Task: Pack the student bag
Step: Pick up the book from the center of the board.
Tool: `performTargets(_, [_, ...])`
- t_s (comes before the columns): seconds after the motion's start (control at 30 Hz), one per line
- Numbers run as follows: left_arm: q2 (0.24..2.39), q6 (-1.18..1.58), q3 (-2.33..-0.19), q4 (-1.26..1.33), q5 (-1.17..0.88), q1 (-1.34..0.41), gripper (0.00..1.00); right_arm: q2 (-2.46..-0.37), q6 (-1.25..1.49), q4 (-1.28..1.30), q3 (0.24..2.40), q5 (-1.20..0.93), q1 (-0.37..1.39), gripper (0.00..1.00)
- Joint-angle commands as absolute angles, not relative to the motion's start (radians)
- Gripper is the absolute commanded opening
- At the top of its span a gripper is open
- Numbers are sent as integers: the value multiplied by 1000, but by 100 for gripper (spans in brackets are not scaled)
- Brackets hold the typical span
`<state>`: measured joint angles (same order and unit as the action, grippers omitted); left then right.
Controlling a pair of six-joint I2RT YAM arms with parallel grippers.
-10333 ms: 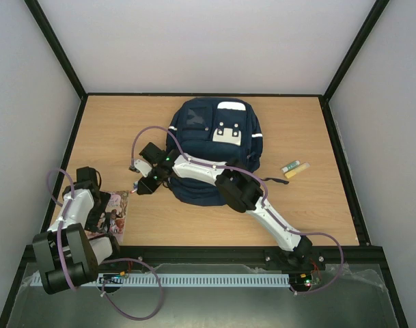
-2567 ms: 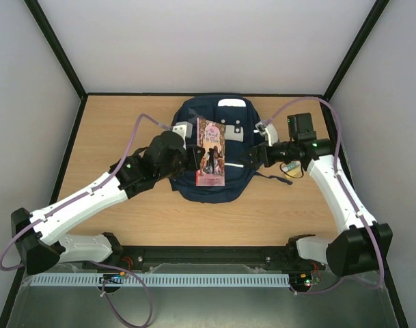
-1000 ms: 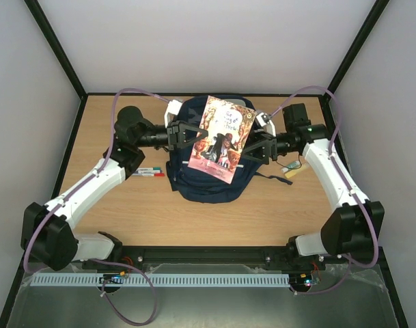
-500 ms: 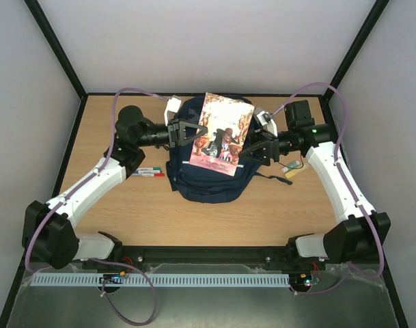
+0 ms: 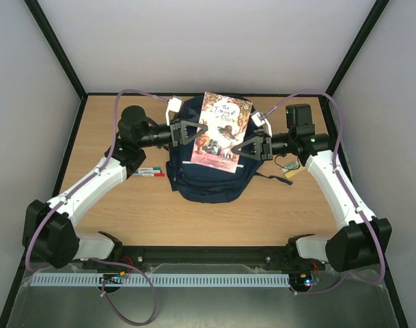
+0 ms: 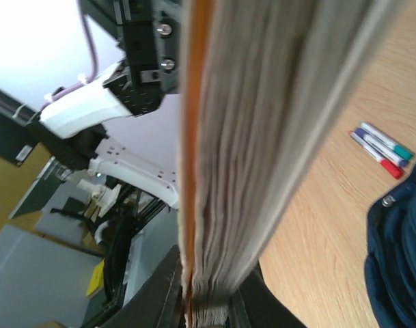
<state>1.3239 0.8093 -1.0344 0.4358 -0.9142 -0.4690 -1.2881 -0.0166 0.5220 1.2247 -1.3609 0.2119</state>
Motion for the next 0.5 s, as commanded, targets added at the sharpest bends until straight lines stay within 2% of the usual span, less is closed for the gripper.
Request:
performTargets(0.0, [1321, 768, -1052, 435, -851, -465, 2, -1227, 221, 315, 1178, -1219, 225, 15])
performTargets(0.07, [1318, 764, -1047, 430, -854, -464, 2, -1227, 251, 281, 1174, -1199, 225, 15])
performTargets(0.17, [1311, 761, -1037, 425, -862, -464, 2, -1244, 279, 250, 1182, -1192, 224, 25])
performTargets(0.27, [1302, 760, -1024, 425, -859, -465, 2, -1264, 296, 234, 1206, -1201, 224, 28])
performTargets(0.33, [1297, 760, -1015, 426, -854, -464, 2, -1274, 302, 232, 1216, -1207, 225, 26])
performTargets(0.47, [1292, 767, -1002, 434, -857, -466, 2, -1279, 299, 239, 1214, -1205, 226, 14])
